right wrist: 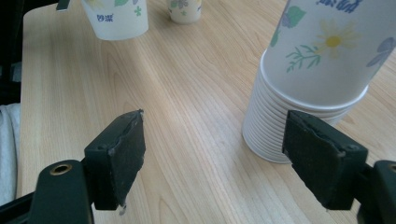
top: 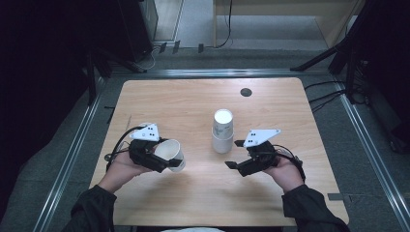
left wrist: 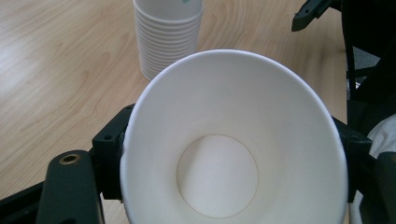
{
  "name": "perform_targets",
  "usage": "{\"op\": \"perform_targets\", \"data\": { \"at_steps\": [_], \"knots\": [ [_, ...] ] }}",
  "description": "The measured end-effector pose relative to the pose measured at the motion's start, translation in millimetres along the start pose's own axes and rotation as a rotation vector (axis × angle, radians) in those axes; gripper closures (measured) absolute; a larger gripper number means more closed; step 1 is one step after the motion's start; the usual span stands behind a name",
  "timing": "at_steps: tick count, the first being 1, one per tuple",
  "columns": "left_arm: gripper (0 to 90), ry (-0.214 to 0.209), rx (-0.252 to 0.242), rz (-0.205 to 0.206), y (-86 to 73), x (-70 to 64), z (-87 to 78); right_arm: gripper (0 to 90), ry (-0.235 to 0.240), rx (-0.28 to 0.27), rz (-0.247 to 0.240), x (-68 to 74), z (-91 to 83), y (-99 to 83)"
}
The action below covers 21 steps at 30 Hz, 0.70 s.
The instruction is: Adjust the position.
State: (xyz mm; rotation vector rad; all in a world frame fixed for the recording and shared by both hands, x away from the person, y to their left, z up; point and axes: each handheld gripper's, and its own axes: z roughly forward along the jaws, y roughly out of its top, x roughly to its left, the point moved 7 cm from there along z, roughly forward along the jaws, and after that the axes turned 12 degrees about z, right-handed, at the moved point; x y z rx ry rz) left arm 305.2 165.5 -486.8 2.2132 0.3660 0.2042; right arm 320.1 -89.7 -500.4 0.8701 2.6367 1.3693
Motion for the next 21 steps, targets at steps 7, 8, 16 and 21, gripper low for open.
{"op": "perform_targets", "data": {
  "at_steps": [7, 8, 16, 21],
  "knots": [
    [22.5, 0.013, 0.008, -0.013, -9.8, 3.0, -8.2, 21.8, -0.006, 0.021, 0.011, -6.0, -0.4, -2.2],
    [22.5, 0.012, 0.009, -0.014, -10.9, 3.4, -9.2, 21.8, -0.005, 0.023, 0.011, -6.5, -0.3, -2.2],
    [22.5, 0.045, 0.009, -0.038, -22.1, 9.3, -21.4, 21.8, -0.002, 0.031, 0.012, -9.3, 2.5, -0.7],
    [22.5, 0.068, 0.013, -0.052, -29.3, 12.7, -30.1, 21.8, -0.002, 0.031, 0.016, -11.2, 3.3, 0.4]
  ]
}}
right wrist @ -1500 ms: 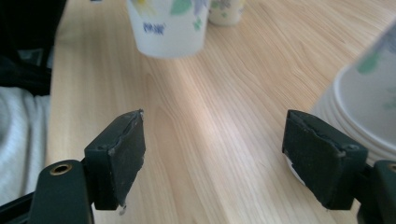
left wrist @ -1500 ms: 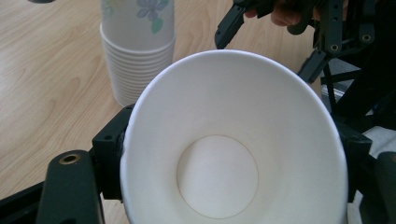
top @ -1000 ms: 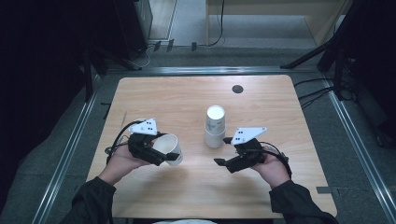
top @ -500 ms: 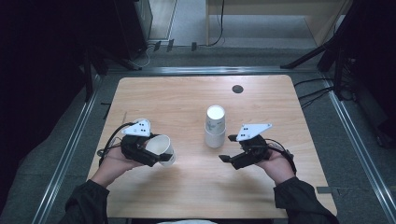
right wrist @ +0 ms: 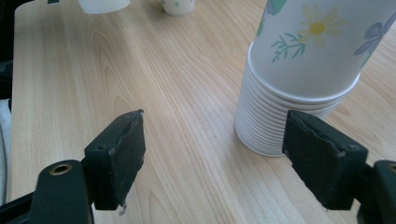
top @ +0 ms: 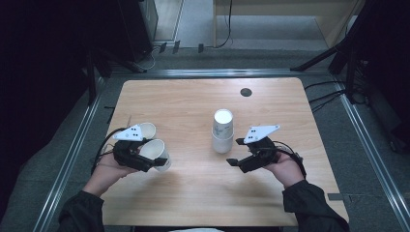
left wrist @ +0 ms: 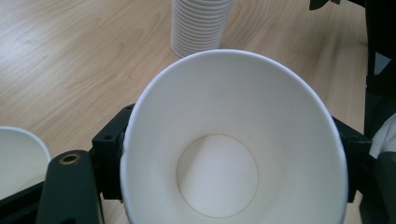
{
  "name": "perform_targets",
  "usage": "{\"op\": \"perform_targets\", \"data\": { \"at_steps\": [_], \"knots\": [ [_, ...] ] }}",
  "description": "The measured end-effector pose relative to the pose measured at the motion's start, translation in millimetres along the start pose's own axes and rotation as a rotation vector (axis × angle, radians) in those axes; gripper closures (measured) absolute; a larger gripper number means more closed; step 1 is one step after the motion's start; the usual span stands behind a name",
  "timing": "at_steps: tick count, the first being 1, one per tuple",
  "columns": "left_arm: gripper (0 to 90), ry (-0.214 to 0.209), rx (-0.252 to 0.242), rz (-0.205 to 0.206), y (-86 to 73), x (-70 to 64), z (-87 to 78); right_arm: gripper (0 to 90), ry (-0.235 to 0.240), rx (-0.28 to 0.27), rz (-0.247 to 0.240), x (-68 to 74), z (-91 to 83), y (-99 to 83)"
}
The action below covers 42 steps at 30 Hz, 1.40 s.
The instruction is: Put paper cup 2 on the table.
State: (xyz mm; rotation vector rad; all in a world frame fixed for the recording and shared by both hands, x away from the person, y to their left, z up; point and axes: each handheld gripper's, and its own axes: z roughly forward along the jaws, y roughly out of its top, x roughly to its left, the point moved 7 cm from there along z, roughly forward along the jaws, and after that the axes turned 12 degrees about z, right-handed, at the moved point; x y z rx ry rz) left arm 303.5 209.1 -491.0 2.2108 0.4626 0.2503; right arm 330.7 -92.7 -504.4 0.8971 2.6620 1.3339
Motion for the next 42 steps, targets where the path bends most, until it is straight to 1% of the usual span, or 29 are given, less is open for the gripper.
{"op": "perform_targets", "data": {
  "at_steps": [2, 5, 7, 12, 13, 15, 17, 21, 25, 28, 30, 34, 36, 42],
  "knots": [
    [22.5, 0.001, -0.004, -0.007, -2.2, 1.2, -2.4, 21.8, 0.001, 0.0, 0.0, -0.4, 0.1, 0.5],
    [22.5, 0.01, 0.004, -0.01, -7.0, 5.2, -6.0, 21.8, 0.0, -0.003, 0.0, -1.5, -0.1, 1.1],
    [22.5, 0.014, 0.009, -0.022, -10.4, 8.2, -7.7, 21.8, -0.003, 0.003, -0.001, -2.5, 0.1, 0.5],
    [22.5, 0.031, 0.023, -0.035, -18.3, 14.1, -11.4, 21.8, -0.012, 0.015, 0.004, -5.8, 0.9, -1.3],
    [22.4, 0.03, 0.024, -0.036, -19.3, 14.7, -11.7, 21.8, -0.012, 0.014, 0.006, -6.0, 0.8, -1.1],
    [22.4, 0.038, 0.041, -0.035, -23.7, 16.8, -12.5, 21.8, -0.011, 0.012, 0.006, -5.9, 0.7, -0.9],
    [22.4, 0.04, 0.049, -0.044, -26.8, 17.9, -12.3, 21.8, -0.012, 0.017, 0.004, -6.0, 1.3, -1.4],
    [22.4, 0.048, 0.071, -0.047, -33.3, 21.5, -12.8, 21.8, -0.012, 0.019, 0.002, -5.9, 2.4, -1.6],
    [22.4, 0.05, 0.071, -0.056, -37.3, 23.6, -13.1, 21.8, -0.011, 0.029, 0.003, -5.6, 3.3, -2.4],
    [22.3, 0.057, 0.089, -0.063, -42.7, 26.7, -12.1, 21.8, -0.012, 0.032, 0.001, -5.2, 3.9, -2.9],
    [22.2, 0.068, 0.113, -0.07, -48.9, 30.4, -11.3, 21.8, -0.012, 0.031, 0.001, -5.2, 4.4, -2.9],
    [21.7, 0.088, 0.138, -0.089, -57.0, 35.2, -10.5, 21.8, -0.009, 0.035, 0.0, -4.7, 4.8, -3.3],
    [21.4, 0.091, 0.157, -0.096, -60.6, 36.8, -8.9, 21.8, -0.012, 0.04, 0.001, -4.8, 5.3, -3.7],
    [20.9, 0.09, 0.191, -0.092, -65.8, 37.3, -4.4, 21.8, -0.013, 0.046, -0.005, -4.8, 6.3, -4.3]
  ]
}}
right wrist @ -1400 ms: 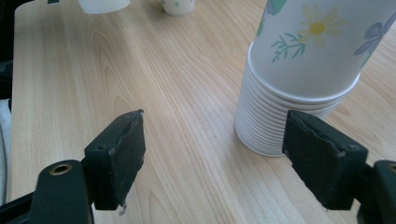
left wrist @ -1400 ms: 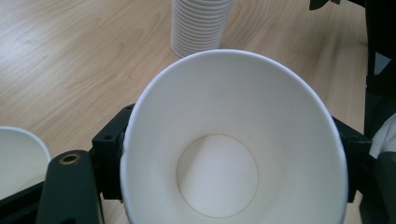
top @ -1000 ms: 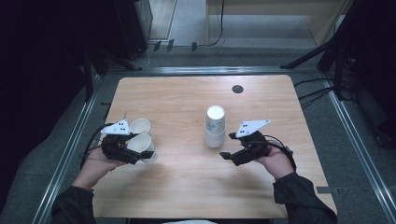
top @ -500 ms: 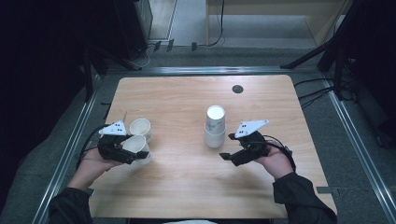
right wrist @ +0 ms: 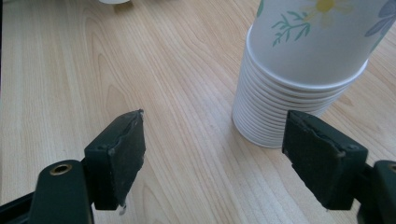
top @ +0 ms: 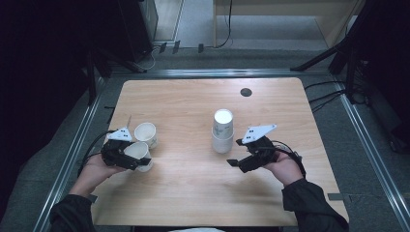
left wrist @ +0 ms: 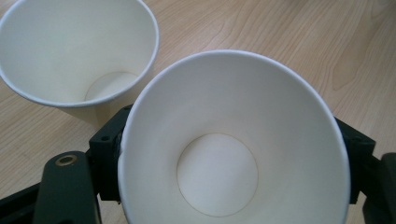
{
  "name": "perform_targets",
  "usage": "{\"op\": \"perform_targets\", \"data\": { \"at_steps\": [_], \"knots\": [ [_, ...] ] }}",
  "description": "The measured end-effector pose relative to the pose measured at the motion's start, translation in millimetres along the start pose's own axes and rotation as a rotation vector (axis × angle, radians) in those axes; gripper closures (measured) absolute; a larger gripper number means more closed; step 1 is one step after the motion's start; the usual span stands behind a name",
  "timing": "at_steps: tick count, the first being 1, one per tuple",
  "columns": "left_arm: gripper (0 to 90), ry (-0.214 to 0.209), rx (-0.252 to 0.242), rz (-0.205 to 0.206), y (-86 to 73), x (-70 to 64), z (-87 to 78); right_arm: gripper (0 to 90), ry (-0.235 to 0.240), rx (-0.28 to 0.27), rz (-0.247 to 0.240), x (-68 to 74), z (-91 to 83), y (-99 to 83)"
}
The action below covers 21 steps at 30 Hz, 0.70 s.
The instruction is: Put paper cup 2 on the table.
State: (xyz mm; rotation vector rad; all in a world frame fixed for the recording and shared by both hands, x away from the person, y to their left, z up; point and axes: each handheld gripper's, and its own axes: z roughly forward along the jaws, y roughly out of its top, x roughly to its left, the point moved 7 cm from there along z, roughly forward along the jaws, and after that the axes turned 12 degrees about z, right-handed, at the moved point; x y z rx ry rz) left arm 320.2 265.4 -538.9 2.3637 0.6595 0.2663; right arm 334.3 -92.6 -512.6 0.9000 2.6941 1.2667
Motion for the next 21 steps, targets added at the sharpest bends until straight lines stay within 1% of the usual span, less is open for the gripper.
{"op": "perform_targets", "data": {
  "at_steps": [2, 6, 15, 21],
  "knots": [
    [20.8, 0.004, 0.015, 0.002, -1.5, 0.3, 1.6, 21.8, -0.001, 0.001, -0.001, -0.1, 0.2, -0.1],
    [19.7, 0.021, 0.023, 0.002, -1.3, 1.1, 3.9, 21.8, 0.001, 0.004, 0.003, 0.4, 0.5, -0.4],
    [19.6, 0.011, 0.047, 0.003, -3.8, -0.4, 8.6, 21.8, 0.001, 0.005, 0.004, 0.1, 0.1, -0.4],
    [19.3, 0.006, 0.064, 0.014, -5.2, -1.7, 10.8, 21.8, 0.001, 0.006, 0.001, 0.3, 0.5, -0.6]
  ]
}}
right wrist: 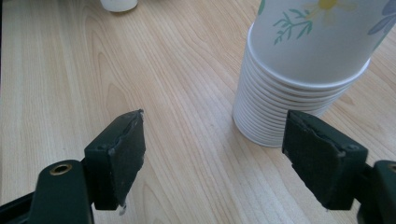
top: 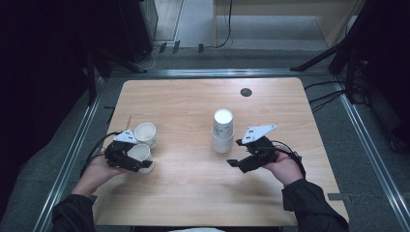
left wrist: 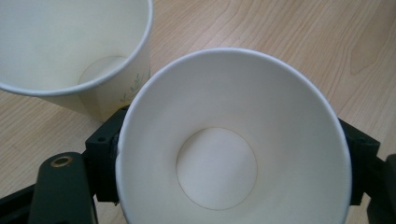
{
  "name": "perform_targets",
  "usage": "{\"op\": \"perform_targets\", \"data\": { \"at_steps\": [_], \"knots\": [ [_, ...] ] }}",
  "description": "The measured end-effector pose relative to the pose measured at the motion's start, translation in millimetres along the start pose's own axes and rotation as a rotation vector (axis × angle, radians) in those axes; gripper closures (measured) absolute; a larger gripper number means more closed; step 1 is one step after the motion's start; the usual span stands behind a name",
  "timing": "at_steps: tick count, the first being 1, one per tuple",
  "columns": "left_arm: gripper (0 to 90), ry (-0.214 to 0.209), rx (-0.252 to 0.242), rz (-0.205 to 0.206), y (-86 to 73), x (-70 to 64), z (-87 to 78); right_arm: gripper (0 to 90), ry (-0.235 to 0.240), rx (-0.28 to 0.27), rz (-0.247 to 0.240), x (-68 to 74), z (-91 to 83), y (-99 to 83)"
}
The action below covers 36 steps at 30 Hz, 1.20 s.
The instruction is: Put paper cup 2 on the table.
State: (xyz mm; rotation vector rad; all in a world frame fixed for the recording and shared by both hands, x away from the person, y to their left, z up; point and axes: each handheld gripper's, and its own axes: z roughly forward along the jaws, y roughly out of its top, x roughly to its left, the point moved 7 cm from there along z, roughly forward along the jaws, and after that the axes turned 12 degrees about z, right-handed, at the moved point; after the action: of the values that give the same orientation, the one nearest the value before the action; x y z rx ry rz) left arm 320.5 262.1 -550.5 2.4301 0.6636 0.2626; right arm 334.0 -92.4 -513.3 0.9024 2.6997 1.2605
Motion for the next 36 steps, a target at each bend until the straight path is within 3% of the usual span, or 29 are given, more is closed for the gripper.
{"op": "perform_targets", "data": {
  "at_steps": [22, 36],
  "knots": [
    [14.9, -0.035, 0.005, 0.001, 2.7, -4.6, 1.4, 21.8, 0.002, 0.004, -0.004, 0.2, 0.1, -0.2],
    [12.9, -0.014, -0.039, 0.0, 17.9, -5.0, -18.1, 21.8, 0.001, 0.01, -0.006, 0.5, 0.7, -0.7]
  ]
}}
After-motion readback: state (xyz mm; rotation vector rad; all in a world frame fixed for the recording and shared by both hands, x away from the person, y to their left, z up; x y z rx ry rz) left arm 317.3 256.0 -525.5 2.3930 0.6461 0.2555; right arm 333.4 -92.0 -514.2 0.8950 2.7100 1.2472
